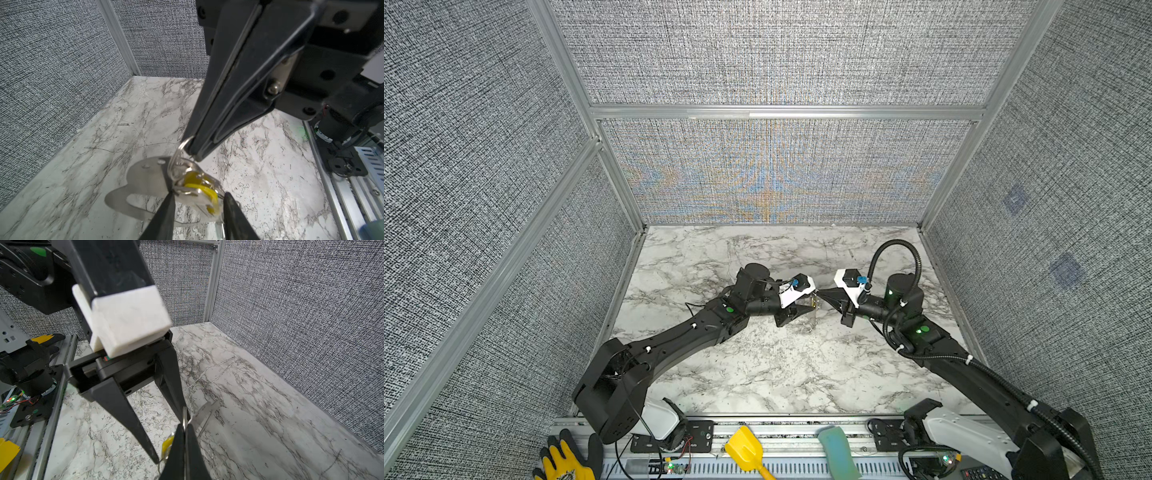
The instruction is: Remove the keys from the keyring
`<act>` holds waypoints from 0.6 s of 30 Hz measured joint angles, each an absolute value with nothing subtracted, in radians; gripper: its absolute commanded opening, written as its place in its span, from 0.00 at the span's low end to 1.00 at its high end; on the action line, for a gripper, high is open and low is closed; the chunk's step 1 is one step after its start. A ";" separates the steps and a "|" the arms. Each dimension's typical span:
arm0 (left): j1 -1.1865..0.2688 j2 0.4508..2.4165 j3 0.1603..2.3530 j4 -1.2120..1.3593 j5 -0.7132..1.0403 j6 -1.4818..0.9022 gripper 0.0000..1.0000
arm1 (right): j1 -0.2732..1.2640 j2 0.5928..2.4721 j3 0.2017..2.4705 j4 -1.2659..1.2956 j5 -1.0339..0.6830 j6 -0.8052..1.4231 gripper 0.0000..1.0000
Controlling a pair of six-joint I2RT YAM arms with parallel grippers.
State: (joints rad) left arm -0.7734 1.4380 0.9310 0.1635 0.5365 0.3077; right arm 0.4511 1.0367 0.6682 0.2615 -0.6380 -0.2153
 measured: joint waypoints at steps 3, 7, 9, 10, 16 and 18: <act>-0.784 1.438 0.929 0.179 0.495 0.310 0.40 | 0.451 1.036 0.668 0.265 -0.635 -0.212 0.00; -0.790 1.438 0.929 0.192 0.463 0.309 0.38 | 0.451 1.036 0.668 0.266 -0.628 -0.204 0.00; -0.791 1.438 0.929 0.192 0.437 0.308 0.36 | 0.451 1.036 0.668 0.266 -0.626 -0.204 0.00; -0.791 1.438 0.929 0.192 0.432 0.308 0.36 | 0.451 1.036 0.668 0.266 -0.625 -0.199 0.00; -0.799 1.438 0.929 0.192 0.391 0.309 0.36 | 0.451 1.036 0.667 0.274 -0.606 -0.195 0.00; -0.801 1.438 0.929 0.192 0.383 0.309 0.36 | 0.451 1.036 0.665 0.280 -0.604 -0.190 0.00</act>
